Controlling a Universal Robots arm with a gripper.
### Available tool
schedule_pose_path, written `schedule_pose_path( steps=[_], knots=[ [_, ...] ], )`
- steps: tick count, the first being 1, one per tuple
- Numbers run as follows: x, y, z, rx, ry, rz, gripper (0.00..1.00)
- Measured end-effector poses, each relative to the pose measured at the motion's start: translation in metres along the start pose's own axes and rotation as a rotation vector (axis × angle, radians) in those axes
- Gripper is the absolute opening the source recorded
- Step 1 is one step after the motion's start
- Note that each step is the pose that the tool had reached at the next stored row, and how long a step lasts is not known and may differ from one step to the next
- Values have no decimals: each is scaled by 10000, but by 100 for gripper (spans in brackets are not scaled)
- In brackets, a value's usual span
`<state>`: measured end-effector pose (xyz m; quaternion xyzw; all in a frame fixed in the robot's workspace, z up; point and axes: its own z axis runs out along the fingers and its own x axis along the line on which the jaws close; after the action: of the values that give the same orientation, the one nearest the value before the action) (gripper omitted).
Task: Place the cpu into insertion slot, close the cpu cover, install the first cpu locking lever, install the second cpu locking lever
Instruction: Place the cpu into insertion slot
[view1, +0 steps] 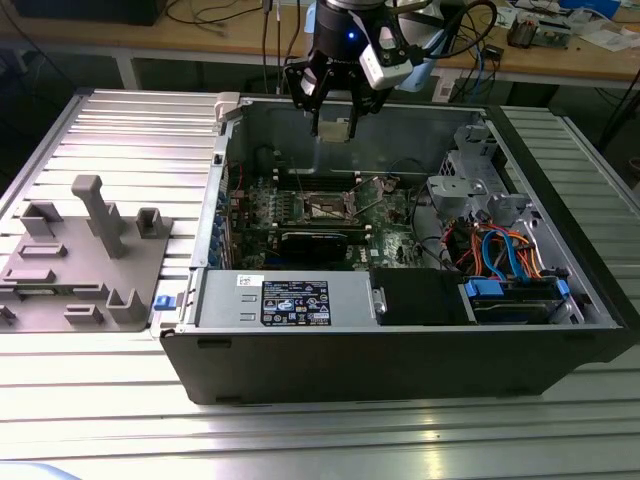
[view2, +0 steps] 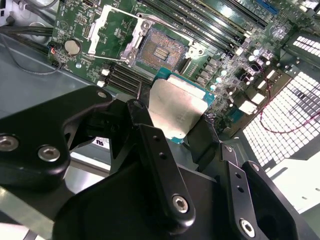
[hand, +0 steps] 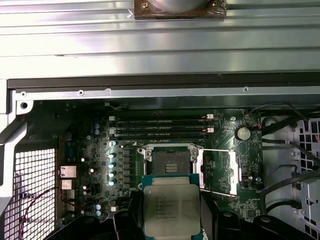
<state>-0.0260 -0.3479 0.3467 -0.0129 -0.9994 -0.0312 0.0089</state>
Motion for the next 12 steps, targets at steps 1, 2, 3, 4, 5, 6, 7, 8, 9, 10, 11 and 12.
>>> schedule_pose_path(
  steps=[1, 2, 3, 4, 5, 6, 7, 8, 9, 10, 11, 12],
  knots=[
    [0, 0, 2, 0, 0, 0, 55],
    [0, 0, 5, 0, 0, 1, 55],
    [0, 0, 6, 0, 0, 0, 55],
    [0, 0, 7, 1, 0, 0, 55],
    [0, -1, 9, 1, 0, 0, 55],
    [0, -1, 11, 0, 0, 0, 55],
    [0, -1, 15, 1, 0, 0, 55],
    [0, -1, 17, 1, 0, 0, 55],
    [0, -1, 20, 1, 0, 0, 55],
    [0, -1, 21, 1, 0, 0, 55],
    [0, -2, 25, 1, 0, 1, 55],
    [0, -2, 28, 0, 0, 0, 55]
  ],
)
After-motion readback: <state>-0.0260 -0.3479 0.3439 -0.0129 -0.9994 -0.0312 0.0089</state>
